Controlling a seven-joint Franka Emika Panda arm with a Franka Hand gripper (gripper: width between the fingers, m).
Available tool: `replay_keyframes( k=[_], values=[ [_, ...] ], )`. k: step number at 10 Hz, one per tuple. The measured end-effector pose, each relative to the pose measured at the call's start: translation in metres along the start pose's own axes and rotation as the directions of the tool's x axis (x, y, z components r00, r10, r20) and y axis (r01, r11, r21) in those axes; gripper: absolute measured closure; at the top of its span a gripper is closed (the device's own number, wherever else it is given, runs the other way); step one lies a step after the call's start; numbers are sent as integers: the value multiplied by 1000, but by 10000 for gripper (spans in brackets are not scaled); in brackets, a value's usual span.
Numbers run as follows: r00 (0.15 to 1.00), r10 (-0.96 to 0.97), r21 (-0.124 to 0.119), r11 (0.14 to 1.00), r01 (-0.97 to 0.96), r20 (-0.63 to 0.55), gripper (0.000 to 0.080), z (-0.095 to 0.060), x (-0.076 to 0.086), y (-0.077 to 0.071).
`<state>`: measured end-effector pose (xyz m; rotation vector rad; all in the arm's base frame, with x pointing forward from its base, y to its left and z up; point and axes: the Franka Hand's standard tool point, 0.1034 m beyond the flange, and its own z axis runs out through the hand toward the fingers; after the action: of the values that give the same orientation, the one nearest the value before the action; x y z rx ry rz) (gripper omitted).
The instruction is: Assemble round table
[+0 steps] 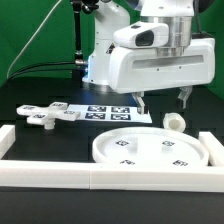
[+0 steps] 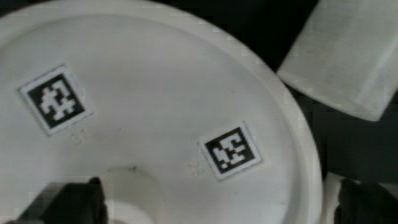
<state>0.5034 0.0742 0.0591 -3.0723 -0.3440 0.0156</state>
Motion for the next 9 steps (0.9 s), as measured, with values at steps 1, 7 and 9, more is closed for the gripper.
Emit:
replay_keyframes(
  k=[1,7,9],
  values=[
    [994,112,12,994,-112,-5,150,4,-2,-8],
    [958,279,29,959,-281,69,150,11,-11,-21],
    [913,312,41,942,-334,265,150,8,-8,-26]
  ],
)
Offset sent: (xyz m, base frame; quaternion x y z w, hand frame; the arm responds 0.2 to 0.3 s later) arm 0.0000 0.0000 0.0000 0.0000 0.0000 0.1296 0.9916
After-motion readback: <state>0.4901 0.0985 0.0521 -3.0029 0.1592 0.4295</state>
